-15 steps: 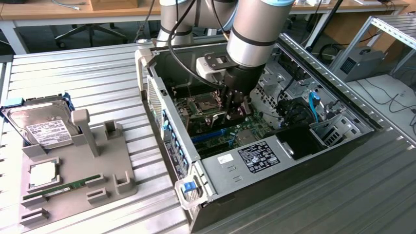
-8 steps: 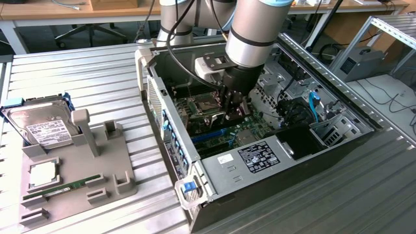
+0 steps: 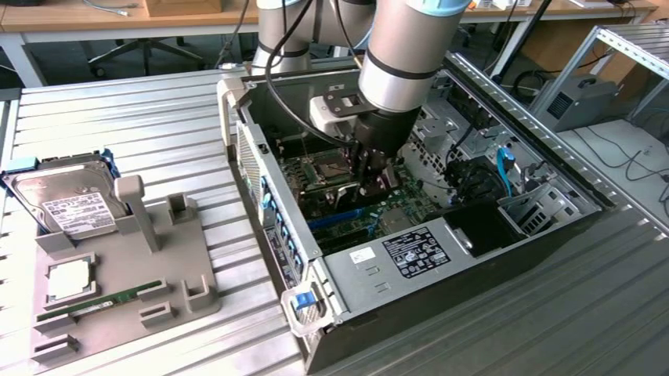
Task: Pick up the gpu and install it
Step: 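Insert the gpu into the slot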
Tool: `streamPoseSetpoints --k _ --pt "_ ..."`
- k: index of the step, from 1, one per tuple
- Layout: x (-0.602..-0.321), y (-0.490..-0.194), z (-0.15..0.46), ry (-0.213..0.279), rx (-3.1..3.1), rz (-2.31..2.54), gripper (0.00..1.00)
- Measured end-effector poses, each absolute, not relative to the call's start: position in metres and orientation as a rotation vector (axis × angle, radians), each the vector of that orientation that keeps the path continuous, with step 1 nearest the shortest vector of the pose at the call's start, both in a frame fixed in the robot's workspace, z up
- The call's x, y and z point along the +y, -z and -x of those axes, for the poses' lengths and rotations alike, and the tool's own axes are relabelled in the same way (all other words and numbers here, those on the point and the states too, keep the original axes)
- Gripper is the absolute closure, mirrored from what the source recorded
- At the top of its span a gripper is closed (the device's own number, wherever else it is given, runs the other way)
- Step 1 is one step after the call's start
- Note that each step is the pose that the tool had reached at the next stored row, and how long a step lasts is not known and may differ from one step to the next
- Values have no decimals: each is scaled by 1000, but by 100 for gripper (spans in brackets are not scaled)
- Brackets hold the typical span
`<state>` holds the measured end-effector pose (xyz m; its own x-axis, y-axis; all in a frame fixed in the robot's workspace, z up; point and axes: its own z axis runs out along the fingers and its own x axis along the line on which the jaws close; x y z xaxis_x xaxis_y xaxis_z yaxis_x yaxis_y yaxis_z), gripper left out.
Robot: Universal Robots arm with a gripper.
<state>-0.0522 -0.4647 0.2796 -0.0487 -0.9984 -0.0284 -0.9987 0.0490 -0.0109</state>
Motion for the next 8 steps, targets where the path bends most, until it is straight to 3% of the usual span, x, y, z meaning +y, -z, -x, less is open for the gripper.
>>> streamPoseSetpoints --k 8 --pt "-465 -279 54 -18 2255 2147 73"
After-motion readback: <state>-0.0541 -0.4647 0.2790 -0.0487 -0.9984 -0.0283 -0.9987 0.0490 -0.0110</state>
